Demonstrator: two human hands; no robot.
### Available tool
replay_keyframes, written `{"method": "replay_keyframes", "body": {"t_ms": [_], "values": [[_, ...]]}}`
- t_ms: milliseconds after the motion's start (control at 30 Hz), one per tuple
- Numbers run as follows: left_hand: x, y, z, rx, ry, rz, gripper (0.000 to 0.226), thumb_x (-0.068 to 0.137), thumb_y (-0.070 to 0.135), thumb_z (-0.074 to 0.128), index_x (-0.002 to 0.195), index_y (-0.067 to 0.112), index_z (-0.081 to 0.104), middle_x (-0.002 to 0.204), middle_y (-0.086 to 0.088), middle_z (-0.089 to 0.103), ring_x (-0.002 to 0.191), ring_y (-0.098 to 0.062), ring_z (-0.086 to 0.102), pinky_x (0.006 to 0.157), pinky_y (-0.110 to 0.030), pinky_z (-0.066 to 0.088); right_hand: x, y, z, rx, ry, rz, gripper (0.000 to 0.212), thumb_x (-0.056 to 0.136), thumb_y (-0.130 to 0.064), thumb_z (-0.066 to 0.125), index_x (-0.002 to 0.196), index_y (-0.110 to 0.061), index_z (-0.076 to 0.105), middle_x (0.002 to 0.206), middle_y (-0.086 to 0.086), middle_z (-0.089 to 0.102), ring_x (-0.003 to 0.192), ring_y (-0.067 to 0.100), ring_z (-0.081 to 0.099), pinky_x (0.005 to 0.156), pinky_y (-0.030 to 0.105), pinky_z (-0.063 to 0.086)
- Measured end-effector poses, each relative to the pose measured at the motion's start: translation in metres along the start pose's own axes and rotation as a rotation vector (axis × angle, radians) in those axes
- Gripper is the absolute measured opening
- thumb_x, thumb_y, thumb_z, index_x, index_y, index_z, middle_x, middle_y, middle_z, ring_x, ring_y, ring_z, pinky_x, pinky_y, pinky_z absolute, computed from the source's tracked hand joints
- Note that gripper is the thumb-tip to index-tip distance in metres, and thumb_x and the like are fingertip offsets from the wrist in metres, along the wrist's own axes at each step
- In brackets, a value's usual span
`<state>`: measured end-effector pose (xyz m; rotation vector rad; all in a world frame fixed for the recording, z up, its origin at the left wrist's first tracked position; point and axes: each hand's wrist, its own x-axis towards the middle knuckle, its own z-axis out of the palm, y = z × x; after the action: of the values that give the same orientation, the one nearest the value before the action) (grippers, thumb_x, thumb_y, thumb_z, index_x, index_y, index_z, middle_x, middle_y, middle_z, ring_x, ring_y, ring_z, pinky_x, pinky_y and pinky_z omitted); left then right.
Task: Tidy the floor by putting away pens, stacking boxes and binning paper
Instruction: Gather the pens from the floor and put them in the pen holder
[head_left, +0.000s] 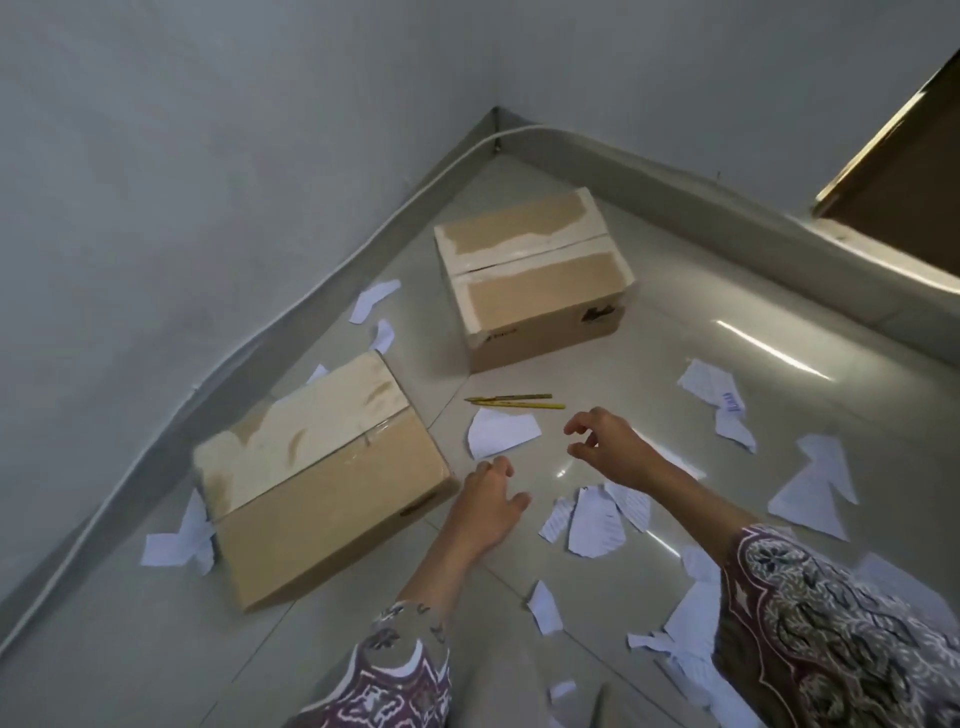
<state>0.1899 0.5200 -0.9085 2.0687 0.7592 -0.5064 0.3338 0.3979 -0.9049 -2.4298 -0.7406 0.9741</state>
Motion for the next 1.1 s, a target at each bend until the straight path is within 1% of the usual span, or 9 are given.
{"method": "replay_keyframes", "body": {"t_ms": [133, 300, 400, 500, 700, 900, 967, 1033, 1100], "values": [[0.066, -0.036, 0.025, 0.113, 0.003, 0.080, 0.037, 0.093, 0.024, 0.051, 0.126, 0.009, 0.042, 0.129, -0.011, 0.047, 0.117, -0.025, 0.046, 0.092, -0.036, 0.043, 0.058, 0.041, 0.047, -0.113, -0.005, -0.061, 0.032, 0.090, -0.018, 0.058, 0.121, -0.010, 0.056, 0.126, 0.013, 0.051, 0.108, 0.025, 0.055, 0.088, 0.028, 0.042], [0.142, -0.072, 0.059, 0.318, 0.038, 0.197, 0.047, 0.093, 0.026, 0.051, 0.135, 0.011, 0.036, 0.137, -0.010, 0.040, 0.126, -0.026, 0.037, 0.103, -0.036, 0.037, 0.128, 0.082, 0.082, -0.348, 0.005, -0.174, 0.045, 0.091, -0.019, 0.057, 0.133, -0.011, 0.044, 0.140, 0.014, 0.039, 0.128, 0.029, 0.037, 0.104, 0.038, 0.036], [0.181, -0.089, 0.078, 0.421, 0.097, 0.262, 0.052, 0.093, 0.027, 0.050, 0.139, 0.011, 0.032, 0.143, -0.010, 0.036, 0.131, -0.027, 0.033, 0.108, -0.037, 0.030, 0.165, 0.098, 0.100, -0.522, 0.067, -0.253, 0.056, 0.091, -0.022, 0.054, 0.142, -0.013, 0.033, 0.150, 0.012, 0.027, 0.134, 0.031, 0.029, 0.108, 0.042, 0.032], [0.206, -0.098, 0.091, 0.457, 0.197, 0.321, 0.050, 0.093, 0.027, 0.047, 0.139, 0.011, 0.033, 0.143, -0.009, 0.035, 0.132, -0.025, 0.032, 0.108, -0.034, 0.028, 0.193, 0.110, 0.119, -0.606, 0.116, -0.247, 0.060, 0.091, -0.024, 0.052, 0.144, -0.015, 0.026, 0.154, 0.011, 0.018, 0.139, 0.029, 0.022, 0.108, 0.041, 0.030], [0.232, -0.094, 0.078, 0.526, 0.365, 0.301, 0.038, 0.095, 0.016, 0.039, 0.133, 0.011, 0.036, 0.139, -0.010, 0.036, 0.129, -0.028, 0.033, 0.104, -0.037, 0.030, 0.203, 0.122, 0.147, -0.734, 0.277, -0.307, 0.036, 0.094, -0.015, 0.040, 0.129, -0.008, 0.044, 0.129, 0.012, 0.043, 0.119, 0.025, 0.041, 0.085, 0.038, 0.040], [0.251, -0.090, 0.080, 0.620, 0.401, 0.367, 0.051, 0.087, -0.002, 0.038, 0.134, 0.017, 0.038, 0.136, -0.008, 0.040, 0.127, -0.026, 0.035, 0.101, -0.036, 0.031, 0.183, 0.145, 0.142, -0.640, 0.196, -0.289, 0.025, 0.092, -0.010, 0.041, 0.113, -0.002, 0.050, 0.121, 0.015, 0.046, 0.111, 0.028, 0.044, 0.086, 0.037, 0.038], [0.259, -0.090, 0.082, 0.658, 0.392, 0.403, 0.054, 0.085, -0.005, 0.040, 0.134, 0.018, 0.038, 0.140, -0.006, 0.037, 0.130, -0.025, 0.033, 0.102, -0.035, 0.030, 0.174, 0.152, 0.136, -0.570, 0.168, -0.248, 0.019, 0.090, -0.008, 0.042, 0.106, -0.001, 0.050, 0.114, 0.018, 0.050, 0.105, 0.030, 0.048, 0.080, 0.037, 0.039], [0.268, -0.087, 0.084, 0.732, 0.338, 0.434, 0.052, 0.084, -0.004, 0.042, 0.132, 0.016, 0.040, 0.137, -0.007, 0.038, 0.128, -0.026, 0.034, 0.100, -0.036, 0.031, 0.164, 0.157, 0.131, -0.525, 0.135, -0.219, 0.012, 0.090, -0.005, 0.041, 0.100, -0.004, 0.048, 0.106, 0.021, 0.054, 0.097, 0.032, 0.052, 0.072, 0.037, 0.037], [0.274, -0.083, 0.084, 0.783, 0.323, 0.435, 0.044, 0.085, -0.002, 0.045, 0.126, 0.014, 0.044, 0.131, -0.009, 0.043, 0.121, -0.028, 0.039, 0.097, -0.037, 0.032, 0.154, 0.162, 0.128, -0.484, 0.085, -0.188, 0.009, 0.089, -0.004, 0.041, 0.096, -0.008, 0.046, 0.103, 0.022, 0.056, 0.093, 0.033, 0.053, 0.071, 0.038, 0.037]]}}
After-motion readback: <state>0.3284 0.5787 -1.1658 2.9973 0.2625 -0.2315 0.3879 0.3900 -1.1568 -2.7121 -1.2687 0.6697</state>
